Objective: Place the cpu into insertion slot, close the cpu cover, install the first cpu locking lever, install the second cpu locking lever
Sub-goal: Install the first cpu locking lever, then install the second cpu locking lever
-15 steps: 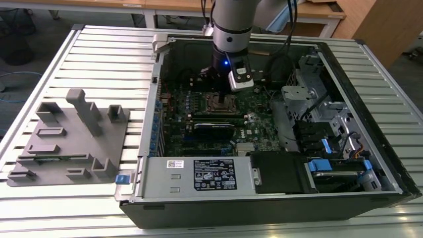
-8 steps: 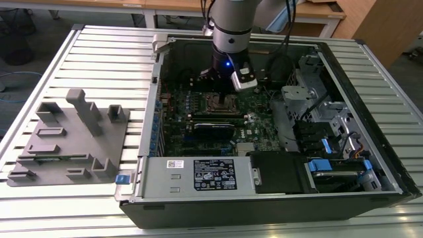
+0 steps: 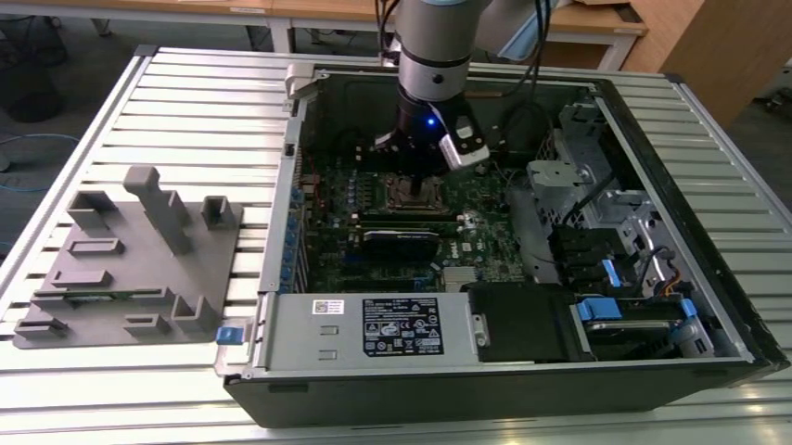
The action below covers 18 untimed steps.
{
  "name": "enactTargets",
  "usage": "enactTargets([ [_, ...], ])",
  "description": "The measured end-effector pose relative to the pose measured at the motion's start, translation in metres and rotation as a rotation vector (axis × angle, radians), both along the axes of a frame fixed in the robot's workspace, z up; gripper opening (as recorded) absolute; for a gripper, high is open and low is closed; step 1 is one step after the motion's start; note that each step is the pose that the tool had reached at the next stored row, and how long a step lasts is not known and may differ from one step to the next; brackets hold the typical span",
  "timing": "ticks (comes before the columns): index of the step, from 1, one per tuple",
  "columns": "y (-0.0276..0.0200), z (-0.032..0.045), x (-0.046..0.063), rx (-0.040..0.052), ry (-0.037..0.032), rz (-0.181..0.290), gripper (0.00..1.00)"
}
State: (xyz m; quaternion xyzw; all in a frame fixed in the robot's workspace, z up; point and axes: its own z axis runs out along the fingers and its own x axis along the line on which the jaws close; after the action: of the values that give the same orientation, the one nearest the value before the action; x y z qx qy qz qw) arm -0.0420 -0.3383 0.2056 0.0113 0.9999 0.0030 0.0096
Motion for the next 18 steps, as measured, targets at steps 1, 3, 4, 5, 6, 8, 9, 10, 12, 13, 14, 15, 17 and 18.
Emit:
enactTargets([
  [1, 0.0000, 0.0000, 0.000, -0.0004, 0.0003, 0.007, 0.11],
  [3, 0.0000, 0.0000, 0.000, -0.0005, 0.0003, 0.010, 0.11],
  [4, 0.0000, 0.0005, 0.000, -0.0006, 0.0004, 0.011, 0.11],
  [5, 0.0000, 0.0012, 0.000, -0.0005, 0.0003, 0.011, 0.11],
  [6, 0.0000, 0.0021, 0.000, -0.0006, 0.0003, 0.011, 0.11],
  [8, 0.0000, 0.0041, 0.000, -0.0006, 0.0004, 0.012, 0.11],
  [9, 0.0000, 0.0052, 0.000, -0.0006, 0.0003, 0.012, 0.11],
  [10, 0.0000, 0.0065, 0.000, -0.0004, 0.0003, 0.012, 0.11],
  [12, 0.0000, 0.0094, 0.000, -0.0006, 0.0004, 0.012, 0.11],
  [13, 0.0000, 0.0108, 0.000, -0.0006, 0.0004, 0.012, 0.11],
  [14, 0.0000, 0.0119, 0.000, -0.0006, 0.0004, 0.012, 0.11],
  [15, 0.0000, 0.0125, 0.000, -0.0006, 0.0004, 0.012, 0.11],
  [17, 0.0000, 0.0126, 0.000, -0.0004, 0.0003, 0.012, 0.11],
  [18, 0.0000, 0.0133, 0.000, -0.0005, 0.0004, 0.012, 0.11],
])
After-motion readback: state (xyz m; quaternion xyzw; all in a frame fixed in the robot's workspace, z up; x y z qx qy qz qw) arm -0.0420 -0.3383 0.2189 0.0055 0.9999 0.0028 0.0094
